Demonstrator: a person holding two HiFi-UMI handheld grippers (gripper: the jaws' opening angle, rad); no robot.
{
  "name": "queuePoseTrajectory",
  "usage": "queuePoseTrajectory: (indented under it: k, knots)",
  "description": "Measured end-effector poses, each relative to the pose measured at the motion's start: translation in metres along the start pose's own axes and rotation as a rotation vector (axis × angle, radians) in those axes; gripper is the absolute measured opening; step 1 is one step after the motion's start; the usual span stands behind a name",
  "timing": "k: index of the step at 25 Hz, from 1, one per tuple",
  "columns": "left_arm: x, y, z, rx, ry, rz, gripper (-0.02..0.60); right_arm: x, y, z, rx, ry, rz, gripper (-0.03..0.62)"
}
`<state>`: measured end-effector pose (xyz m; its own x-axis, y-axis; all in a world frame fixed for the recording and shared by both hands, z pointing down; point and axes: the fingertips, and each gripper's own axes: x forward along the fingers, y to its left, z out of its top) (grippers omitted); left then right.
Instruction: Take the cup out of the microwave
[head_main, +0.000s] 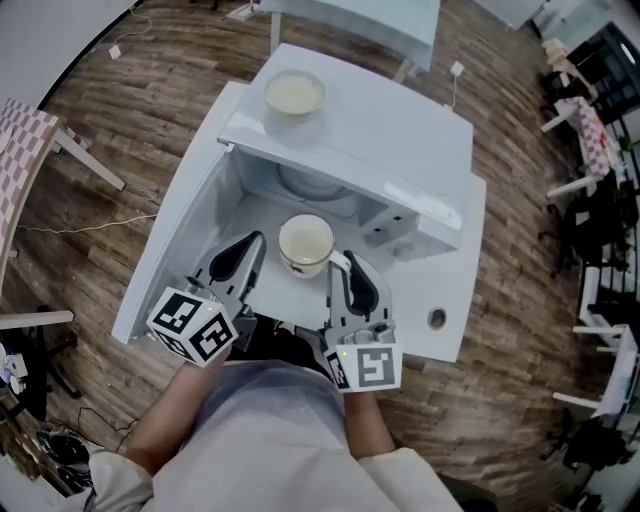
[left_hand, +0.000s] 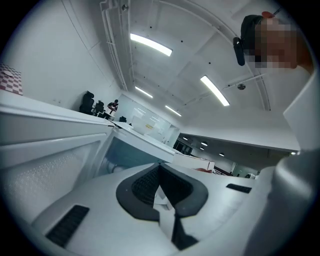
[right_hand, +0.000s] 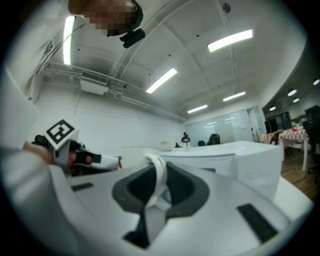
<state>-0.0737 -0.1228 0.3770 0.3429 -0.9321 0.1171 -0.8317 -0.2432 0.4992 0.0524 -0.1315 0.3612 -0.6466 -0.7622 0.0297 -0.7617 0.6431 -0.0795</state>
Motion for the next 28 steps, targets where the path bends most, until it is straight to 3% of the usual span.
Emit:
queuePoseTrajectory:
  k: [28]
  knots:
    - [-0.004, -0.076, 0.047, 0.020, -0.072, -0.132, 0.008, -0.046, -0.012, 0.075, 0.044, -0.104, 0.018, 0.064]
